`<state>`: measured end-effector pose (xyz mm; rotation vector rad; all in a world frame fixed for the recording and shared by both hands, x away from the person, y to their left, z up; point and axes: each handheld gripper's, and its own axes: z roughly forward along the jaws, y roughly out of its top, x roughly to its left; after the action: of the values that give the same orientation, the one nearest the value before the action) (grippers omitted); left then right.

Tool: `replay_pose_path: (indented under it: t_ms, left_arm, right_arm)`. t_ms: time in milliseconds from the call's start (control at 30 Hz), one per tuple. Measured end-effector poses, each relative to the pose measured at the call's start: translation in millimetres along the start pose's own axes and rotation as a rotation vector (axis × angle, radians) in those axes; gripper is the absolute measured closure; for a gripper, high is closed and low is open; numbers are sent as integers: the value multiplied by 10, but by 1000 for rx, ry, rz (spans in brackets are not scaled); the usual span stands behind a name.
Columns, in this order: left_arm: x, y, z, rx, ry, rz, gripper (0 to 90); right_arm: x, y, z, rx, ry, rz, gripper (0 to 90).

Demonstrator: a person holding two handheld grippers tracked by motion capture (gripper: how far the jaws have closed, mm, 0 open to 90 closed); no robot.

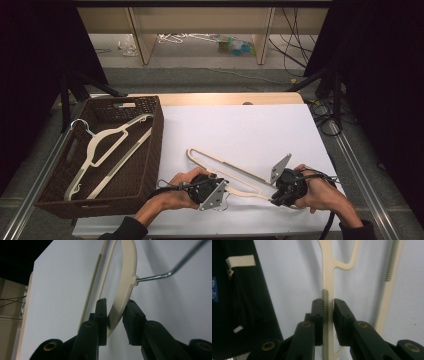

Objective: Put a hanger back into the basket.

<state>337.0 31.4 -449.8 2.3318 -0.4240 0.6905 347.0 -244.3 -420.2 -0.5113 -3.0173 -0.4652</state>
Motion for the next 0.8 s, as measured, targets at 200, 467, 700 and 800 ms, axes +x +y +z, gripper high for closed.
replay_pose_path:
  t_ms: [200,467,700,800]
  left_arm:
    - [88,83,-98,4,62,-15,799]
    - [216,207,-254,78,112,-70,852]
    - [342,189,-370,82,142,-221,856]
    - [415,161,-446,68,155,-303,855]
  right_arm:
    - [16,40,-197,-114,-101,48,553]
    - [0,90,-404,-338,-234,108,368]
    - [-3,86,-518,-472,-291,149,305]
    - [-6,76,-575,-505,-309,162,297]
